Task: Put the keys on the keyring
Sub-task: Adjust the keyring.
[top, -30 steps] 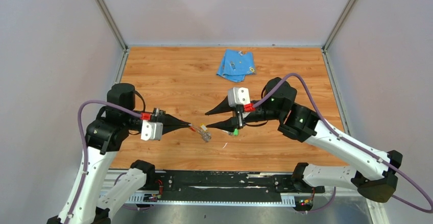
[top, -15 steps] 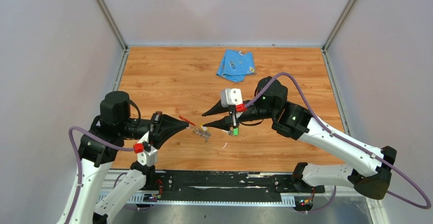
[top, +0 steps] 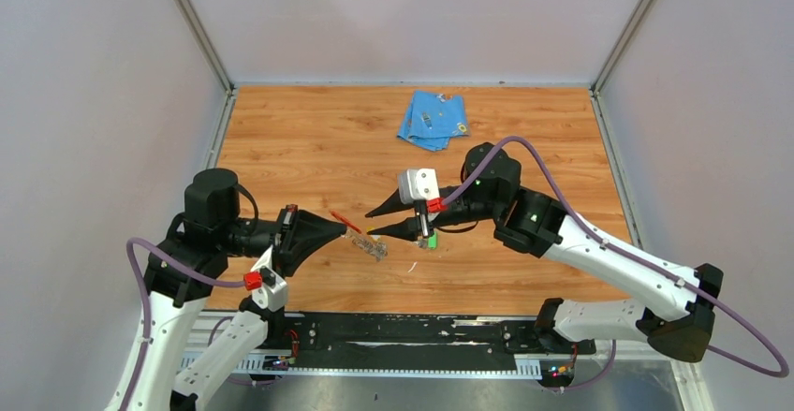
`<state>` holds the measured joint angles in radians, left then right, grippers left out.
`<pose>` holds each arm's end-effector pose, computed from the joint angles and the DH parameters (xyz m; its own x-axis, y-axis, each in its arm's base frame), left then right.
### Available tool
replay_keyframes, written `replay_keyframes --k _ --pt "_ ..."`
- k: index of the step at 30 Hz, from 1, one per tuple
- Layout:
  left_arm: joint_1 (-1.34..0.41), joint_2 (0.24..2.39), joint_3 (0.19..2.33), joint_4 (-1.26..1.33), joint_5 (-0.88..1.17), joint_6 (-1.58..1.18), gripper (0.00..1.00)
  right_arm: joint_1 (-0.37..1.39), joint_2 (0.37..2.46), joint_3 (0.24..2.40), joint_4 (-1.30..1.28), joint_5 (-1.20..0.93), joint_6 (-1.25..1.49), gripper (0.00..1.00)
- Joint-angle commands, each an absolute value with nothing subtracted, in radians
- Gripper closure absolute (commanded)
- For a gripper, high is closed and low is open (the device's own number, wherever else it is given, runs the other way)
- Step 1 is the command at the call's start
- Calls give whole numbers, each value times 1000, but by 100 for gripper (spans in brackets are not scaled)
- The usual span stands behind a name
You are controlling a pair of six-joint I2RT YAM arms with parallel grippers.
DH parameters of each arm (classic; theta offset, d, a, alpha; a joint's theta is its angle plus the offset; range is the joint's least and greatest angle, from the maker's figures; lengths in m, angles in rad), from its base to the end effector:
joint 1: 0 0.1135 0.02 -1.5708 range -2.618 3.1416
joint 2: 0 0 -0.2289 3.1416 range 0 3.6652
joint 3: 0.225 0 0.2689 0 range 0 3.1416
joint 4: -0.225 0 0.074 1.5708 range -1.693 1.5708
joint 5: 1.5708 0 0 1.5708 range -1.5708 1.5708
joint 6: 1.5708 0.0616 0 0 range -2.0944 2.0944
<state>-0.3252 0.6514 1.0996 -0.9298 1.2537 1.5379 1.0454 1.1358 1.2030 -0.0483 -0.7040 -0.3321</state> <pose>0.1053 -0.0973 0.3768 0.8826 0.0313 -0.4690 0.4682 -0.1470 0.8713 0.1170 0.2812 0.4008 0.3298 0.0733 -0.9412 -0.9272 -0.1625 -0.3375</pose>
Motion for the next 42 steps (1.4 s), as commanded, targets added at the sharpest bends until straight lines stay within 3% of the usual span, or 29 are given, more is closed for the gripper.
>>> replay_keyframes --k 1,20,31,34,36,38,41,42 --pt "-336 667 1139 -923 1316 1482 100 1091 1142 1242 -33 -676 -372 66" --pt "-335 713 1173 -923 1340 1335 100 1161 1172 1269 -42 -605 -437 68" --pt "-336 721 1180 -923 1340 1312 100 1166 1195 1273 -32 -573 -419 85" --pt "-336 720 1177 -923 1334 1303 100 1166 1194 1270 -33 -550 -417 98" --pt "-336 717 1170 -923 1322 1293 99 1166 1189 1271 -39 -522 -419 100" --pt "-336 709 1160 -924 1297 1283 82 1166 1186 1278 -61 -490 -426 100" --pt "-336 697 1138 -925 1251 1269 66 1166 1184 1291 -116 -472 -442 99" --pt "-336 697 1137 -925 1250 1261 66 1166 1188 1293 -124 -472 -443 99"
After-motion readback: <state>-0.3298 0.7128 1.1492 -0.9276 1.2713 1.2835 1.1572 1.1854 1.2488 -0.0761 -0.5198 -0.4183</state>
